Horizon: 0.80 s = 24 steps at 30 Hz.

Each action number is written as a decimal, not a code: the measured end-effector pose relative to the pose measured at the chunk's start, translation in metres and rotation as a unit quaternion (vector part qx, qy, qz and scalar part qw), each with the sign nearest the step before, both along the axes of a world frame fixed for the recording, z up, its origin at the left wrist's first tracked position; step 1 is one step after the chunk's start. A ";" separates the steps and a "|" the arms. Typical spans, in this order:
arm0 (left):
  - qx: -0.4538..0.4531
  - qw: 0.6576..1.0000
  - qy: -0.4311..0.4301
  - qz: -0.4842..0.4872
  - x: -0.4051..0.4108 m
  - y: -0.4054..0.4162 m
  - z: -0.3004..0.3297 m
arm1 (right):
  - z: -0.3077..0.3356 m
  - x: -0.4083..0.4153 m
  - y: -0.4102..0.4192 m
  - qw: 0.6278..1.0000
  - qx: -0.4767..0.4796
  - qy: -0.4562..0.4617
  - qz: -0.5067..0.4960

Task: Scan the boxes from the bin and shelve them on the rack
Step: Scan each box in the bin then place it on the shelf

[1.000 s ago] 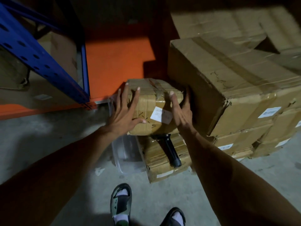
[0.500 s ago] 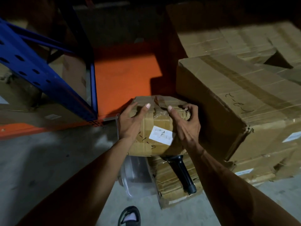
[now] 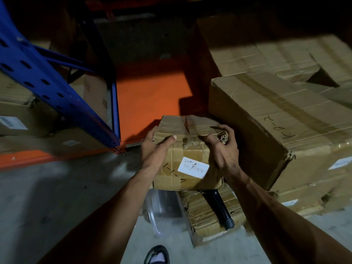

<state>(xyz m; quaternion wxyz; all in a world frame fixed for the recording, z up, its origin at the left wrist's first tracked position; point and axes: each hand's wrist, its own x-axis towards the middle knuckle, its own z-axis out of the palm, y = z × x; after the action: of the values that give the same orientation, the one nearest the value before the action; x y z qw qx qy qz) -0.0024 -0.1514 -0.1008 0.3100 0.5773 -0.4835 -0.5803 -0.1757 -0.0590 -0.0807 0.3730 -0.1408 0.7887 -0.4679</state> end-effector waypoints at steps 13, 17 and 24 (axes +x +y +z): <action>-0.087 0.994 0.060 -0.023 0.065 0.064 0.243 | 0.215 0.069 0.071 0.992 -0.109 0.039 -0.043; -0.135 0.989 0.064 -0.009 0.077 0.109 0.315 | 0.298 0.078 0.118 0.985 -0.167 0.048 -0.016; -0.250 0.966 0.067 0.002 0.080 0.211 0.458 | 0.448 0.079 0.222 0.956 -0.276 0.099 0.005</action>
<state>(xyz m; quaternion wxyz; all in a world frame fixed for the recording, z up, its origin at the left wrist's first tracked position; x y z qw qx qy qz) 0.0777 0.0596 0.3575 0.4773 0.4418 -0.5903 -0.4780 -0.0970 0.1631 0.3674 0.2421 -0.2872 0.6614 -0.6492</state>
